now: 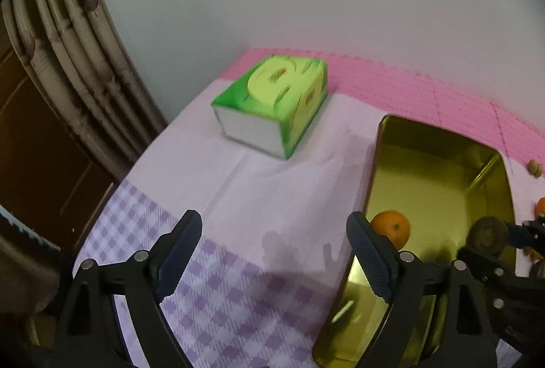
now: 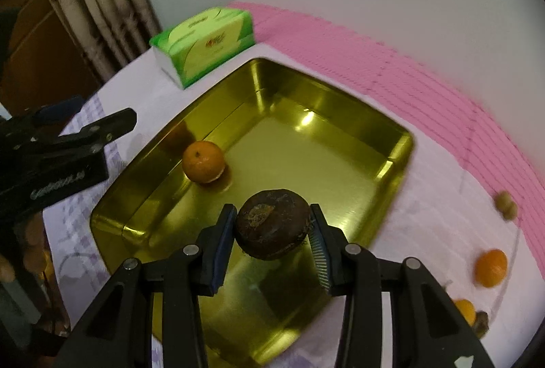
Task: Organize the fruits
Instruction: 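Carry the dark brown fruit into the tin with the right gripper and release, then close the right gripper on a large orange, then grasp another mandarin with the left gripper while the right gripper holds the orange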
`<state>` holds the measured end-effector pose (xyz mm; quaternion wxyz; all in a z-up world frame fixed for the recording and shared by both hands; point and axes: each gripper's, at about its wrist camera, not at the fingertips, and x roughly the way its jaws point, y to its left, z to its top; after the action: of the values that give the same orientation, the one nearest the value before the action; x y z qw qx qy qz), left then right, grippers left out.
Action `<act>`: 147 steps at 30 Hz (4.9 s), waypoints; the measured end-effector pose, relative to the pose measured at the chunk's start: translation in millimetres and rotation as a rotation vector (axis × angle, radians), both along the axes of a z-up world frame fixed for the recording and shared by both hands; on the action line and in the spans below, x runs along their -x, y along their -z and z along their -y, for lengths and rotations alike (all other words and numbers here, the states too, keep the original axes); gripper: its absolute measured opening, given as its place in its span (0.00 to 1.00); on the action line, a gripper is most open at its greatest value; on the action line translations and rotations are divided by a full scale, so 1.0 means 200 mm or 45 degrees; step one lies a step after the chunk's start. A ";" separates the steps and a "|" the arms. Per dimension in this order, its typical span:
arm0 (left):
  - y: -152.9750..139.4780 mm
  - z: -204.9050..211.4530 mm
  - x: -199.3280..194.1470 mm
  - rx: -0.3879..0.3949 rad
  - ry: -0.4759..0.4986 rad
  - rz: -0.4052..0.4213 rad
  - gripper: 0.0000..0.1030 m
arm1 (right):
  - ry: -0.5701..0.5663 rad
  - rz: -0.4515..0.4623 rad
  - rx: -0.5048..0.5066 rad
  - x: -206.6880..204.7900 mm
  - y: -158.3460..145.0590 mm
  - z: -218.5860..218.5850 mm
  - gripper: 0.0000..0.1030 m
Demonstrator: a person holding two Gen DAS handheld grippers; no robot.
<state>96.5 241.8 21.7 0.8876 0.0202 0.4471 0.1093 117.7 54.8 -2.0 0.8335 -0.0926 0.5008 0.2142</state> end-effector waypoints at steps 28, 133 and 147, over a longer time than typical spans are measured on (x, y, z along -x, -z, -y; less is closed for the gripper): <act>0.12 -0.04 -0.01 0.041 -0.083 -0.097 0.85 | 0.005 -0.026 0.012 -0.06 0.08 -0.10 0.48; 0.16 1.62 0.49 0.186 0.497 -0.362 0.63 | 0.436 -0.038 0.097 0.47 0.15 1.53 0.38; 0.27 1.62 0.49 0.263 0.544 -0.421 0.44 | 0.426 -0.035 0.091 0.47 0.15 1.53 0.38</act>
<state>-0.6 -82.1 -32.3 0.8029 0.0412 0.5800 -0.1311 24.4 -251.9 -32.1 0.8468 -0.0347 0.5279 0.0558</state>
